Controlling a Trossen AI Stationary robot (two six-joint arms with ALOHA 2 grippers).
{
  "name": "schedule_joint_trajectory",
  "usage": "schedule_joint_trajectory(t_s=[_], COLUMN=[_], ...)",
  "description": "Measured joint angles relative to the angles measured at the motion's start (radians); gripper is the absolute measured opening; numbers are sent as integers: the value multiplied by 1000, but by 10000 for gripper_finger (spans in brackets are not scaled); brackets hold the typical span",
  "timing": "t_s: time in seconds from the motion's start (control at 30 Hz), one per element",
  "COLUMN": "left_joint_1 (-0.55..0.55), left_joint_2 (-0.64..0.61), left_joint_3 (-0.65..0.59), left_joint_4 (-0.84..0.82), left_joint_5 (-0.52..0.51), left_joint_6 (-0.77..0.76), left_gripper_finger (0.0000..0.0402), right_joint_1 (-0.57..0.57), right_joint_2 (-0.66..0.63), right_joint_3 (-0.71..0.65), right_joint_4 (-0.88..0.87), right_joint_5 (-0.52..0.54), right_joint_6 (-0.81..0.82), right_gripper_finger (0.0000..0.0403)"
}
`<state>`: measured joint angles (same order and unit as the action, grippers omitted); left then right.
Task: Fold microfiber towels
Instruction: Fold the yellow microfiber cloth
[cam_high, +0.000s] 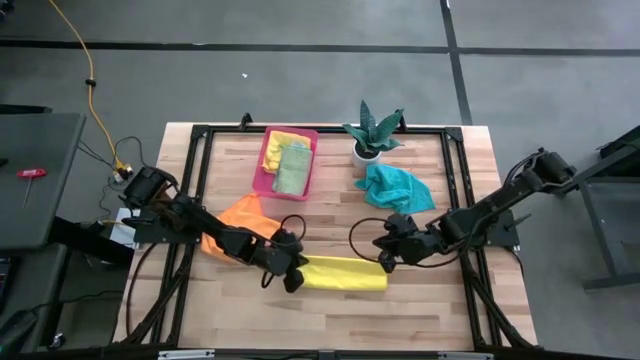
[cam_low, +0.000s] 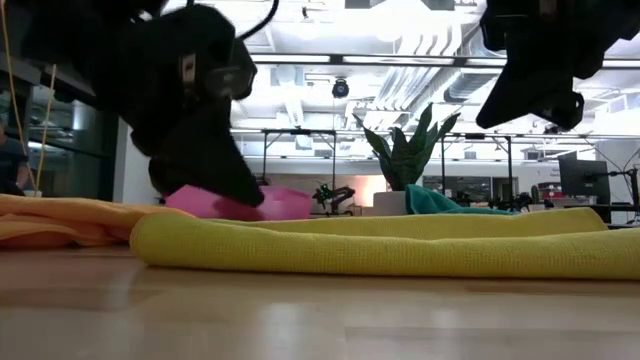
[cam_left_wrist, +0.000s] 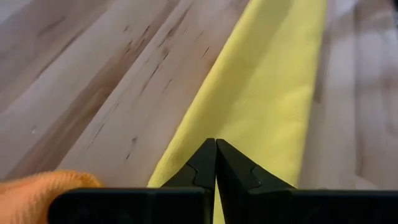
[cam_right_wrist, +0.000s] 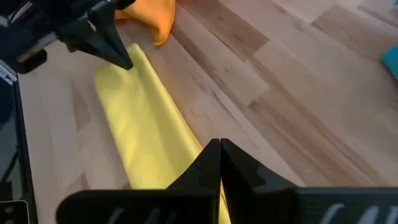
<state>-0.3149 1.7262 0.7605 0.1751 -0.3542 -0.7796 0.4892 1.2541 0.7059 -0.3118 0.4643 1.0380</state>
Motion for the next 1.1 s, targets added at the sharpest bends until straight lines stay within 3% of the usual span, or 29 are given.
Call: schedule_joint_trajectory(t_s=[0.2, 0.53, 1.1], left_joint_1=[-10, -73, -80], left_joint_2=[-60, -131, -127], left_joint_3=[0, 0, 0], left_joint_4=[2, 11, 2], left_joint_5=[-12, -132, -133], left_joint_6=[42, 66, 66], left_gripper_finger=[0, 0, 0], right_joint_1=[0, 0, 0], right_joint_2=[2, 2, 3], right_joint_3=[0, 0, 0], right_joint_4=[12, 42, 40], right_joint_5=[6, 62, 82], right_joint_6=[0, 0, 38], right_gripper_finger=[0, 0, 0])
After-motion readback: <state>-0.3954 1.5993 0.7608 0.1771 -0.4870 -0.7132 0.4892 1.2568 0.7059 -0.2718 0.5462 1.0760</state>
